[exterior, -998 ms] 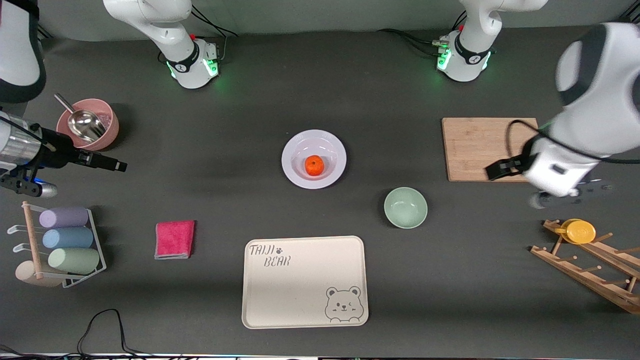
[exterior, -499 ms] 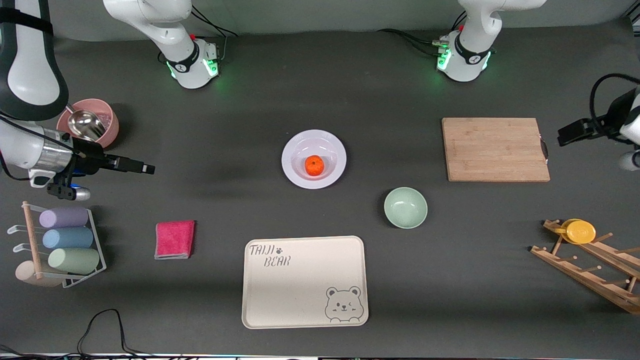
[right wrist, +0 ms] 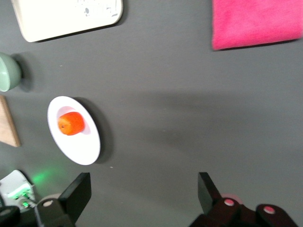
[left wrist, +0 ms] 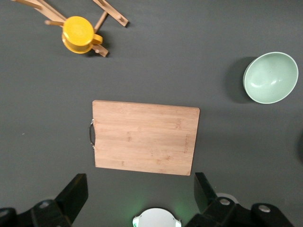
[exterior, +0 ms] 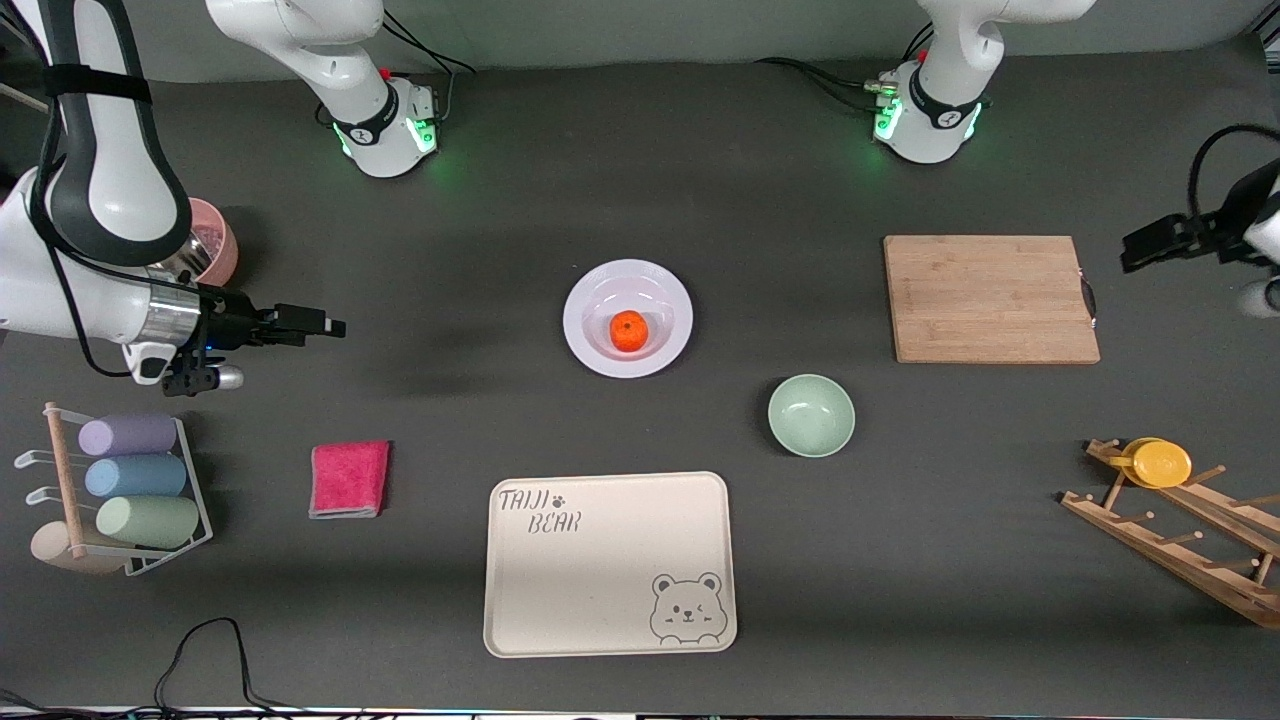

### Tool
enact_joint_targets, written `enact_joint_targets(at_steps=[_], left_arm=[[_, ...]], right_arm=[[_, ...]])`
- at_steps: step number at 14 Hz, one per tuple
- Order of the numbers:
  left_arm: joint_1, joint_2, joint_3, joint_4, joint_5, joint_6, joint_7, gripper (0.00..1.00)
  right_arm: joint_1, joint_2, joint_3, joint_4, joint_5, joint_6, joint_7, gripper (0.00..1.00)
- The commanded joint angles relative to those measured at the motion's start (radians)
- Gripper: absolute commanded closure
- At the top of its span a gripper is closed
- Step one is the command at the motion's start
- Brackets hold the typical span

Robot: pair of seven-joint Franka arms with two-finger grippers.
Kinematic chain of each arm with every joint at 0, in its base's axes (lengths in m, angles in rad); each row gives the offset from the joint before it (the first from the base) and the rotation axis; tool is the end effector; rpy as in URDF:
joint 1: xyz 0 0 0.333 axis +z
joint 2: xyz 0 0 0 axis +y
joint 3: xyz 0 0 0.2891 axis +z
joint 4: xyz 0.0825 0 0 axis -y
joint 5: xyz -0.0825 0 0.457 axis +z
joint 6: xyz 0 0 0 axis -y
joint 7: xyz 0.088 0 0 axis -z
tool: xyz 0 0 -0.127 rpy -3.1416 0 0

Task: Place orange and plate with both arms
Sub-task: 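Reach the right gripper toward the white plate rim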

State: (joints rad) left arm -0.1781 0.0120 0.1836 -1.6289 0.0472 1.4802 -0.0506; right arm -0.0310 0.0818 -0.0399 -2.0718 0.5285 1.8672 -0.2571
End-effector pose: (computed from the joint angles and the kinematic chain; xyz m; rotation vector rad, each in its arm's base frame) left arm 0.6141 0.0093 0.5322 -3.0776 -0.0874 0.2458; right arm 0.5905 0.0064 0.2959 -2.6137 0.0597 0.2646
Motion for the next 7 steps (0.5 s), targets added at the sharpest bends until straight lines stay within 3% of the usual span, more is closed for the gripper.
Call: enact_joint_targets(at_steps=[1, 2, 7], left_arm=[[0.084, -0.073, -0.079, -0.128, -0.007, 0.069, 0.012, 0.00], [0.103, -0.070, -0.107, -0.127, -0.004, 0.075, 0.012, 0.00], [0.083, -0.031, -0.104, -0.083, 0.009, 0.069, 0.020, 0.00]], right_arm=[[0.008, 0.015, -0.005, -0.019, 0.102, 0.020, -0.042, 0.00], [0.017, 0.019, -0.005, -0.022, 0.123, 0.030, -0.042, 0.00], [0.091, 0.071, -0.003, -0.073, 0.240, 0.107, -0.034, 0.00]])
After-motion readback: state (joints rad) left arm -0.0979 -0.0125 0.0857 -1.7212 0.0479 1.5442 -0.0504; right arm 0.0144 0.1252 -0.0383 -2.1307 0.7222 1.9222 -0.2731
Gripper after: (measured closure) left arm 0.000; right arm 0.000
